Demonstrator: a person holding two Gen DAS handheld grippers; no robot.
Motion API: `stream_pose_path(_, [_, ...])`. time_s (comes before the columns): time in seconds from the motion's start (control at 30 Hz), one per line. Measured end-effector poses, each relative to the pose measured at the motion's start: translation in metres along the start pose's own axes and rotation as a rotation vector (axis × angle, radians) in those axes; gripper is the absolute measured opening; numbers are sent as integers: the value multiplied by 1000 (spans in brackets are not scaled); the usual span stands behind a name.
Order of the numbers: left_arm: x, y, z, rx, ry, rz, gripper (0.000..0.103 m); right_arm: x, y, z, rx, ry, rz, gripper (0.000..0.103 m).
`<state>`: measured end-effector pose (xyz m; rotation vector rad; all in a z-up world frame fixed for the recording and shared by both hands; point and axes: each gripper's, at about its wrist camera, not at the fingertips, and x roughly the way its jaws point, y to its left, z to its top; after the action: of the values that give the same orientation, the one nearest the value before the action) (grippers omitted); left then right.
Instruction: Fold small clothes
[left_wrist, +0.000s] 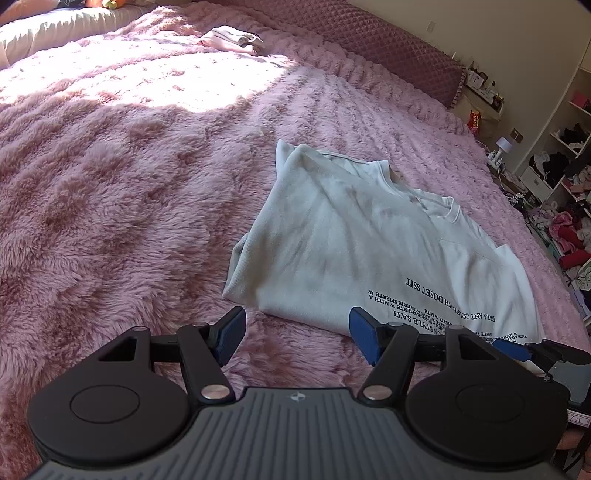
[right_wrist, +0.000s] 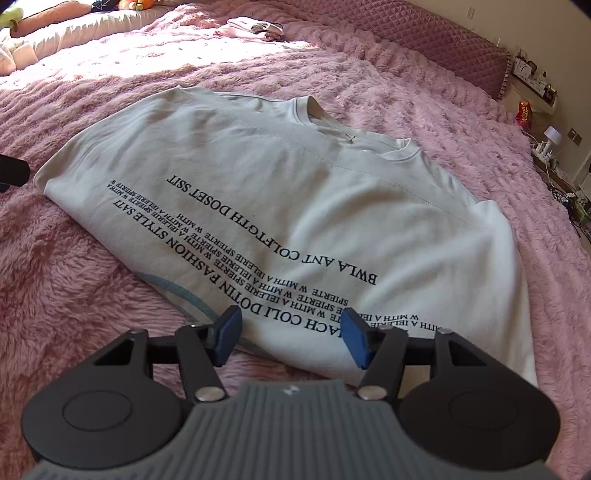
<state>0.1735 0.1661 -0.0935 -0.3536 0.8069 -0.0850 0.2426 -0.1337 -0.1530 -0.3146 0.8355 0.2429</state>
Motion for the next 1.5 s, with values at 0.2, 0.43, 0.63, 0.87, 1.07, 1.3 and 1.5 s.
stream_pose_path(0.2, [-2, 8, 9, -3, -5, -11, 75, -17, 1, 1, 48, -34, -20, 55])
stream_pose_path(0.43, [6, 42, 44, -67, -40, -118, 75, -36, 52, 18, -3, -158, 19, 55])
stream_pose_path(0.63, [43, 70, 78, -165, -44, -236, 76, -29, 113, 40, -82, -233, 112, 55])
stream_pose_path(0.87, [111, 83, 100, -176, 51, -283, 76, -6, 179, 52, -358, -267, 59, 55])
stream_pose_path(1.07, [151, 83, 112, -205, 117, -317, 76, 11, 210, 44, -537, -331, -6, 56])
stream_pose_path(1.3, [195, 85, 144, -283, 161, -416, 79, 29, 234, 50, -621, -407, -68, 56])
stream_pose_path(1.5, [228, 83, 165, -355, 183, -450, 80, 47, 243, 66, -625, -443, -119, 63])
